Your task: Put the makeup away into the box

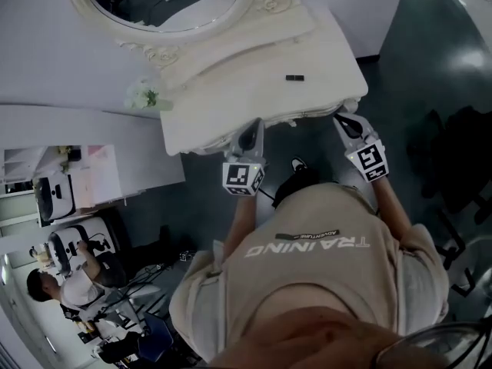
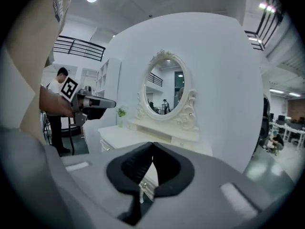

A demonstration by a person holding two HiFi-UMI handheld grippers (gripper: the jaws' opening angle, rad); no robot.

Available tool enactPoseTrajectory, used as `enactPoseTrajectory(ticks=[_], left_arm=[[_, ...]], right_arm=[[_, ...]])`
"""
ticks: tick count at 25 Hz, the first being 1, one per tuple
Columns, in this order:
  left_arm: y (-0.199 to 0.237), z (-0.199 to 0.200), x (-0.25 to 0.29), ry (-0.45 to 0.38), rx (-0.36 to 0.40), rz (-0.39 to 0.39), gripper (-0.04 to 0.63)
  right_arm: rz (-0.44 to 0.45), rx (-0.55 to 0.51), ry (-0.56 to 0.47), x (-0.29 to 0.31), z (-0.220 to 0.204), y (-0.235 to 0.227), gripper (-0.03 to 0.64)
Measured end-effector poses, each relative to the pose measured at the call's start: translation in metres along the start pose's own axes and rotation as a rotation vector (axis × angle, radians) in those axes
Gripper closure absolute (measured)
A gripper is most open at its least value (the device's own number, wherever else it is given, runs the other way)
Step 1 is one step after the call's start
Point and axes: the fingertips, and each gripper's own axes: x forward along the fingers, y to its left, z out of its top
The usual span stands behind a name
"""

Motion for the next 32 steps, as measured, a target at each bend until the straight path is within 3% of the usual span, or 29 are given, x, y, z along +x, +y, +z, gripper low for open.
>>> enactPoseTrajectory(ticks=[5, 9, 15, 20, 25, 32], left_arm=[[0.036, -0.014, 0.014, 0.047, -0.026, -0.048, 0.589], [0.069, -0.016, 0.038, 0.033, -0.011, -0.083, 0.589], [0.104, -0.024, 0.062, 0.034, -0.016, -0.146, 0.588], [0.112, -0.035, 0.077, 0.052, -0.042, -0.149, 0.588], [0.137, -0.057, 0.102, 0.121, -0.075, -0.106, 0.588], [0.152, -0.042, 0.167, 0.192, -0.079, -0.066, 0.588]], right_arm=[[-0.057, 0.005, 0.005, 0.03, 0.027, -0.016, 0.614], [-0.097, 0.114, -0.034, 0.065, 0.028, -0.032, 0.614], [-0.189, 0.145, 0.011, 0.108, 0.032, -0.046, 0.614], [-0.151, 0.162, 0.073, 0.145, 0.023, -0.064, 0.614], [-0.099, 0.149, 0.059, 0.201, 0.029, -0.096, 0.614], [-0.065, 0.18, 0.092, 0.273, 0.001, -0.156, 0.614]])
